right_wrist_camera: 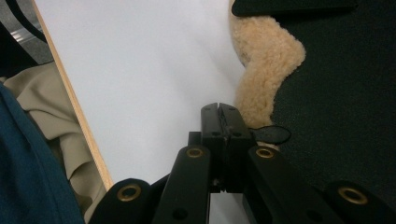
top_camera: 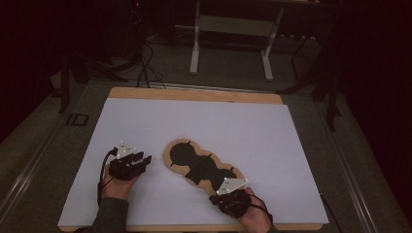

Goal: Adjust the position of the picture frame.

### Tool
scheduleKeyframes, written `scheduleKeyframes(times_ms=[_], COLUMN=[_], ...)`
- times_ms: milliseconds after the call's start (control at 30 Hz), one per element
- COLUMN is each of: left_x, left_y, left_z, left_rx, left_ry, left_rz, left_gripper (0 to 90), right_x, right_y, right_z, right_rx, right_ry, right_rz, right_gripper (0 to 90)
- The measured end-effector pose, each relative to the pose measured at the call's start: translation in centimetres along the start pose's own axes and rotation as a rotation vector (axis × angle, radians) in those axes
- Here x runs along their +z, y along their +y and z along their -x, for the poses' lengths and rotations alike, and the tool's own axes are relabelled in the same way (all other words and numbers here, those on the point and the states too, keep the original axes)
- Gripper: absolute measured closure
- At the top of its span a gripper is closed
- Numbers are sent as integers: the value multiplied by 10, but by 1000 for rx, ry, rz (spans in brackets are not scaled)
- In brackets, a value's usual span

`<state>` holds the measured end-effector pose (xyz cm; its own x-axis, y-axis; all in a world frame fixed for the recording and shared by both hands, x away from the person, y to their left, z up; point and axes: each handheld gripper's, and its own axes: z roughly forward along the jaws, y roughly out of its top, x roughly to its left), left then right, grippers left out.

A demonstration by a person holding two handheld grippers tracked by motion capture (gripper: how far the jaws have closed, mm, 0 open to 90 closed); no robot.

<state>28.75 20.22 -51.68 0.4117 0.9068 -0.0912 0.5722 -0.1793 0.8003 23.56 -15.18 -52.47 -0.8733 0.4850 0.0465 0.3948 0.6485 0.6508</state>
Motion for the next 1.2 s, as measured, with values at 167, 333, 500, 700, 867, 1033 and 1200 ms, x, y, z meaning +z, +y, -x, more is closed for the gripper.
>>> scheduleKeyframes(times_ms=[167,333,500,700,867,1033,1200], left_x=[1,3,3,5,6,6,6], left_y=[0,0,-1,-1,-1,-1,-1], left_z=[2,3,4,7,7,7,7], left_rx=[15,27,24,43,49,50,47], left_ry=[-16,-35,-56,-67,-70,-70,-70], left_rz=[-13,-24,-31,-44,-48,-51,-54], left_gripper=[646,691,731,772,794,794,793], right_x=[-1,-3,-6,-11,-15,-21,-27], right_y=[0,-1,-4,-7,-10,-15,-20], right_z=[1,4,11,21,29,38,51], right_rx=[-11,-12,1,22,43,68,97], right_ry=[-19,-42,-68,-96,-110,-141,-188], right_rz=[-8,-15,-22,-27,-32,-44,-42], right_gripper=[900,900,900,900,900,900,900])
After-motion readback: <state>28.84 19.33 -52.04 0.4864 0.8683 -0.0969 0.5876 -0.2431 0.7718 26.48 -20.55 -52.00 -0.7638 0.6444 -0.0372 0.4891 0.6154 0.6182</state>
